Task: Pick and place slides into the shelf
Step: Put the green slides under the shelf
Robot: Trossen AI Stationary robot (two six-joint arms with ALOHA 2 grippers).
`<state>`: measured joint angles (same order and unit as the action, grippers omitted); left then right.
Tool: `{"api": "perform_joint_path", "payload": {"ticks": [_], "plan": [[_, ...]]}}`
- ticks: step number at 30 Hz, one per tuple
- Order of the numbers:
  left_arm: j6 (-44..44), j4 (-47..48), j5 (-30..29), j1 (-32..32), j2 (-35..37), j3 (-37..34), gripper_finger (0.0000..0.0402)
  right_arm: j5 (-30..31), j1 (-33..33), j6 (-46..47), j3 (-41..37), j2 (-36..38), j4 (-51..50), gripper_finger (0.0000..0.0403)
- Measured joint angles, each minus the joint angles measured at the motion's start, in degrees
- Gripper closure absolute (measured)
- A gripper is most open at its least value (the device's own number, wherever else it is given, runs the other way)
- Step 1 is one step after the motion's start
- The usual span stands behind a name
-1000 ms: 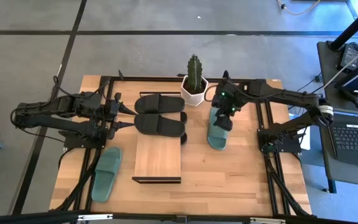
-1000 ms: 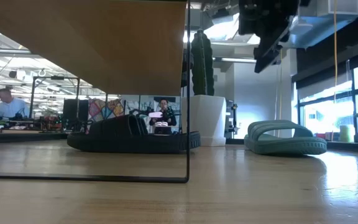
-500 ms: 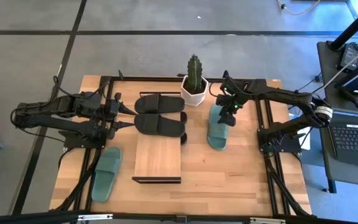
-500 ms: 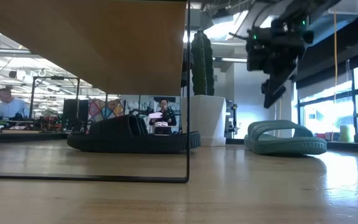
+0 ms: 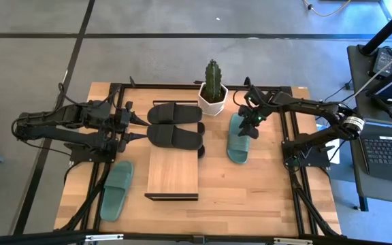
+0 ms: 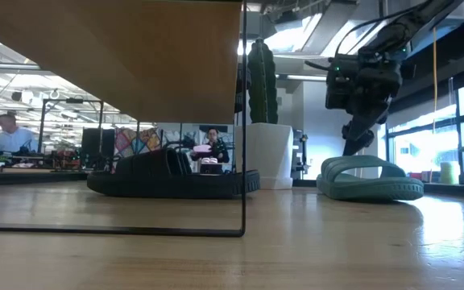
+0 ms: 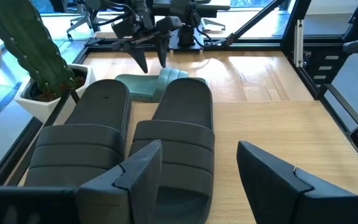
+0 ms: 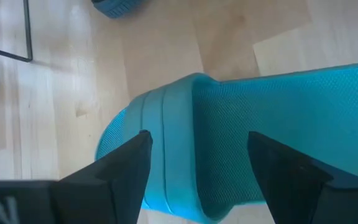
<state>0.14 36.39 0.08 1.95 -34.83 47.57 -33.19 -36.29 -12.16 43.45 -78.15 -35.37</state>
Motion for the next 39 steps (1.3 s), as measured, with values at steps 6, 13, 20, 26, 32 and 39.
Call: {"api": "perform_joint_path", "payload": {"ticks": [6,13,20,26,32,39], "plan": [[0.0,0.14,0.0,-0.01,0.01,0.0,0.0202,0.04,0.02,0.02,-0.01,-0.02,0.61,0.014],[0.0,0.52,0.0,-0.01,-0.02,0.0,0.0202,-0.35,0.06,-0.01,-0.01,-4.59,1.21,0.014],[0.0,0.5,0.0,-0.01,-0.02,0.0,0.0202,-8.85,0.18,-0.17,-0.01,-7.59,2.24,0.014],[0.0,0.5,0.0,-0.01,-0.02,0.0,0.0202,-9.61,1.87,-0.26,-0.01,-9.18,2.27,0.014],[0.0,0.48,0.0,-0.01,-0.02,0.0,0.0202,-9.82,3.74,0.5,-0.01,-11.22,5.37,0.014],[0.0,0.45,0.0,0.01,-0.02,0.0,0.0202,-8.85,5.89,3.86,0.03,-11.54,9.25,0.014]]}}
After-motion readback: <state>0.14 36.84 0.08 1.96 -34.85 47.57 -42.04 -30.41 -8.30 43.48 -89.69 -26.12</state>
